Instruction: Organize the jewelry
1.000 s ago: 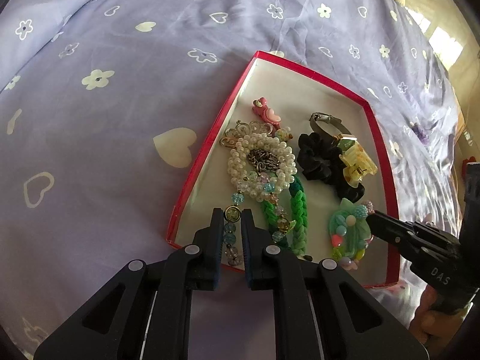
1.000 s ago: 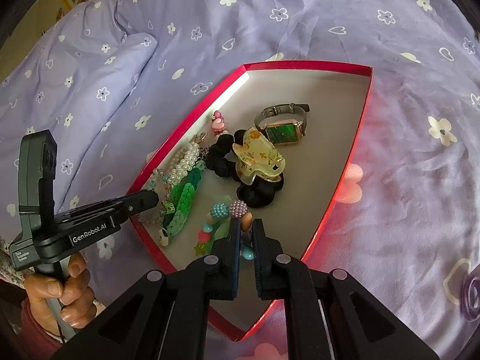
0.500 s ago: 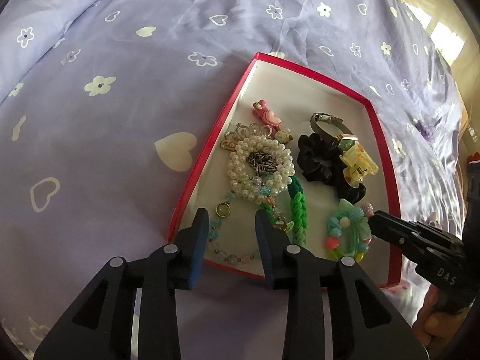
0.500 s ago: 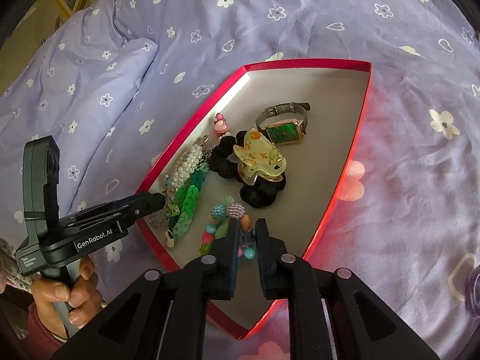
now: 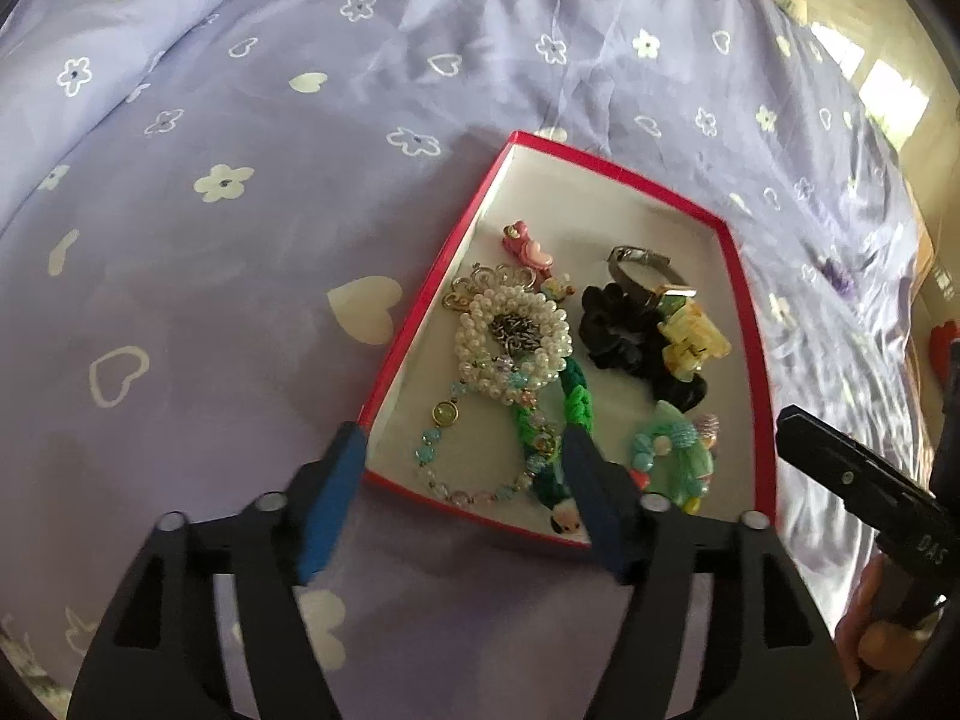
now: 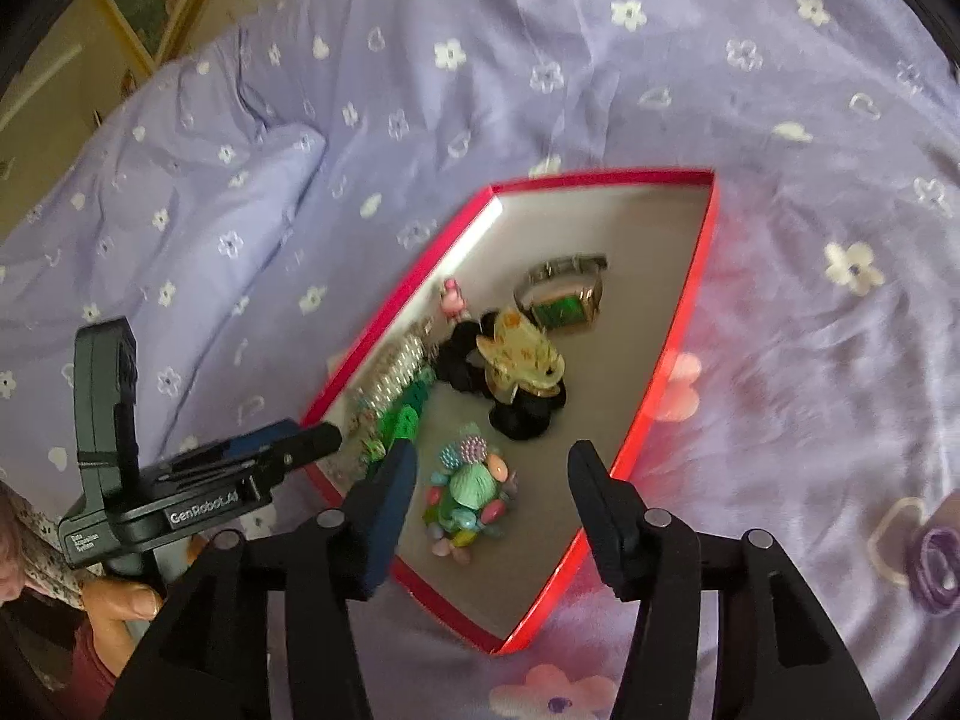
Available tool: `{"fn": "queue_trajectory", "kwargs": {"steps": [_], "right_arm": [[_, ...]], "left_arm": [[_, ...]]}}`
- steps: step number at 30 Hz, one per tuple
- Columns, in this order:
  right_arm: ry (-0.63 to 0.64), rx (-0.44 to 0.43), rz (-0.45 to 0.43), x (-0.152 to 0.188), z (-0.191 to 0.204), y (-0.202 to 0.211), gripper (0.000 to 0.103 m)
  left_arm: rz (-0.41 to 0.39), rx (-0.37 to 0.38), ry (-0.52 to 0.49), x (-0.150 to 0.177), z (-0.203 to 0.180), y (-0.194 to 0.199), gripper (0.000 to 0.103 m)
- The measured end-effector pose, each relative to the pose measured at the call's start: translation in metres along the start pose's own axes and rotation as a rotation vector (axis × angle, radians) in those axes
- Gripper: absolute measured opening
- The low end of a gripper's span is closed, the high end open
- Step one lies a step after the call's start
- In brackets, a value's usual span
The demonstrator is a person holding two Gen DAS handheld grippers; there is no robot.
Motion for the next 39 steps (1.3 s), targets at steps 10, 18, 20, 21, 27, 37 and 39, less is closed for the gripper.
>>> {"fn": "queue_trajectory", "kwargs": {"steps": [10,18,20,21,27,37,39], "right_arm": [[-0.048,-0.030,-0.045,0.015,-0.003,0.019,0.058],[-0.074,-0.061,-0.064,0.030,0.000,0.026,0.067],[-0.074,-0.067,-0.073,0.034,0.001,0.029,0.068],[-0.074,-0.069,-0.077,0.036,0.002,0.031,0.068],[-0.056,-0.035,-0.114,0.051,0.005,0.043,0.069],[0.070,0.085,-0.189,0.062,0.025,0.075,0.083],[0.100,0.097,-0.207,0.061,0.032,0.084,0.083]], "left_arm": [[-0.015,0.020,0.018,0.022,-0.007,0.018,0.083],[-0.030,0.034,0.043,0.038,-0.007,0.032,0.087],[-0.034,0.037,0.053,0.042,-0.007,0.036,0.090],[-0.037,0.037,0.058,0.045,-0.007,0.038,0.091],[-0.081,-0.014,0.033,0.059,-0.013,0.053,0.093],[-0.197,-0.153,-0.073,0.078,-0.033,0.085,0.099],[-0.222,-0.170,-0.094,0.079,-0.037,0.093,0.100]]}}
Point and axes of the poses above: each gripper's, at about its wrist camera, not at the fingertips, and y roughly against the way its jaws point, z to its left, x to its underside, the point moved 3 cm from there along -y, roughly the way its jaws point, and after that the axes turned 8 degrees about z, right-handed, at the moved point
